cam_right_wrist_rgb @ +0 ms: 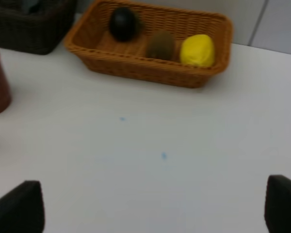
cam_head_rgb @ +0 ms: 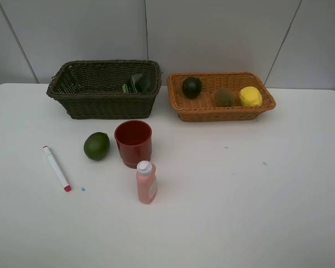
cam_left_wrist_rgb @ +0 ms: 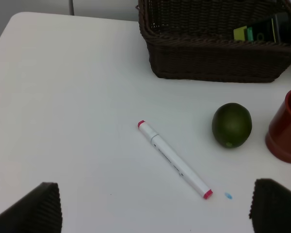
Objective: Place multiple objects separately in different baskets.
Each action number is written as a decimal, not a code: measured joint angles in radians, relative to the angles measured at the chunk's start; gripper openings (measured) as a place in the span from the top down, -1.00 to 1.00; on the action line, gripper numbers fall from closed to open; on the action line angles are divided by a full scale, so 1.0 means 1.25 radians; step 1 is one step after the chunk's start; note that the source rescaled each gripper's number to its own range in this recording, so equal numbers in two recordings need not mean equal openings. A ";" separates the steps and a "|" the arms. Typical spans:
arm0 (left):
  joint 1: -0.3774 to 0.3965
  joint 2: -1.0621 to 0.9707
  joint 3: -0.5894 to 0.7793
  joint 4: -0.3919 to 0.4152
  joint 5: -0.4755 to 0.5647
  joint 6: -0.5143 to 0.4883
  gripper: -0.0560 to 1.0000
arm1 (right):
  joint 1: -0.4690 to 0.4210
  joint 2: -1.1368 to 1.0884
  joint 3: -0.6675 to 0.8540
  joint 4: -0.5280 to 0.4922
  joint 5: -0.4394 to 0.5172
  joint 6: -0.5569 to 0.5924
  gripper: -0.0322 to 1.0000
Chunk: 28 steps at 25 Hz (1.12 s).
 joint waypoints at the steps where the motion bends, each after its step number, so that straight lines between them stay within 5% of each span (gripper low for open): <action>1: 0.000 0.000 0.000 0.000 0.000 0.000 -1.00 | -0.034 0.000 0.000 0.000 0.000 0.000 -0.99; 10: 0.000 0.000 0.000 0.000 0.000 0.000 -1.00 | -0.214 0.000 0.000 -0.002 0.000 0.007 -0.99; 28: 0.000 0.000 0.000 0.000 0.000 0.000 -1.00 | -0.220 0.000 0.000 -0.002 0.000 0.007 -0.99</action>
